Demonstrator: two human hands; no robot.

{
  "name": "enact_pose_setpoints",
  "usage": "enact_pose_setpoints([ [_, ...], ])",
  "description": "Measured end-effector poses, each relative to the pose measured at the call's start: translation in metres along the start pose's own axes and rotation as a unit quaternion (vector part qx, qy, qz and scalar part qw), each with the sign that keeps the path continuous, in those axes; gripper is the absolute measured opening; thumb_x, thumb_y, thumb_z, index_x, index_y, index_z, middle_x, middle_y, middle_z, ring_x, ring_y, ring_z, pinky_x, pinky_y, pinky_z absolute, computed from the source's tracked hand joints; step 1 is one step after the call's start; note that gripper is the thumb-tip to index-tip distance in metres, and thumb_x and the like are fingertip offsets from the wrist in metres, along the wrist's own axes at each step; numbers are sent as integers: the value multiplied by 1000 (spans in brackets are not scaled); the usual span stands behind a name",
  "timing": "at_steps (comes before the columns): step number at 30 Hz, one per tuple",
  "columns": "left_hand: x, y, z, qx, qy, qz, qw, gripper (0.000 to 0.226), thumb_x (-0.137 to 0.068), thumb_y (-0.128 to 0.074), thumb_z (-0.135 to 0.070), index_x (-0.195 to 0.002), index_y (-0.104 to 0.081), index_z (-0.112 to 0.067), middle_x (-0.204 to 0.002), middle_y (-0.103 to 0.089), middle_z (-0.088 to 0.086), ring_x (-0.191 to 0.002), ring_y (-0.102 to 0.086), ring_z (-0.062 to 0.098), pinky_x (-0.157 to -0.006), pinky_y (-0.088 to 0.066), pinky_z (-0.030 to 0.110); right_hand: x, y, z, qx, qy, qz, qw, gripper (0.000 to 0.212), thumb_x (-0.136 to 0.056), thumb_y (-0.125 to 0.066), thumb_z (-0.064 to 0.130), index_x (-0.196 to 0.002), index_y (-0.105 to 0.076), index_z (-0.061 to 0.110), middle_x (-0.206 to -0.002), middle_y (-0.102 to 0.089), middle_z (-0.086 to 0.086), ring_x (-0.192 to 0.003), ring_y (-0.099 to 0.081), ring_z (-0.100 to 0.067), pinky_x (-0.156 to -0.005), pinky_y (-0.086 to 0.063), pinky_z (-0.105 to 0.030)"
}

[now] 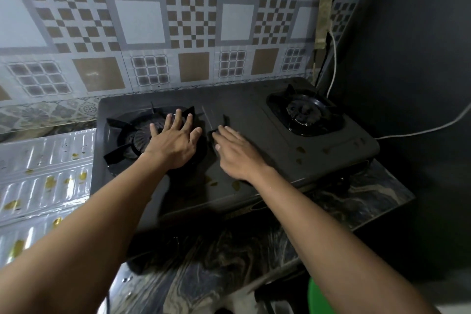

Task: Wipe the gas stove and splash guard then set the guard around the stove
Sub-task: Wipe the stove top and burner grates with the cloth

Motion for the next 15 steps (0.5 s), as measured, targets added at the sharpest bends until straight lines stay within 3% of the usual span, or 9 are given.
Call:
enact_pose_setpoints([
  [7, 0, -2, 2, -3, -5, -7, 1000, 65, -101, -14, -52, -158, -4, -22, -166, 10, 7, -152, 8, 29, -117, 1, 64, 33, -1, -4, -12, 29, 0, 999, 49, -106, -33, 21, -154, -25, 8, -164, -15, -8, -152, -6, -20, -123, -8, -35],
  [15, 3, -2, -3, -4, -20, -19, 1000, 64, -103, -12, -51, -158, -5, -21, -166, 8, 6, -153, 5, 26, -119, 0, 60, 36, 32, -107, 6, -131, -36, 991, 49, -106, -32, 19, -152, -27, 4, -163, -17, -16, -151, -11, -26, -122, -10, -35],
])
Point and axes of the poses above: each hand's wrist, its own x-axis away from the middle knuckle, its own y-axis out of the back of the hand, z = x × y, the point moved 1 cm from there along -x, towards the middle knuckle
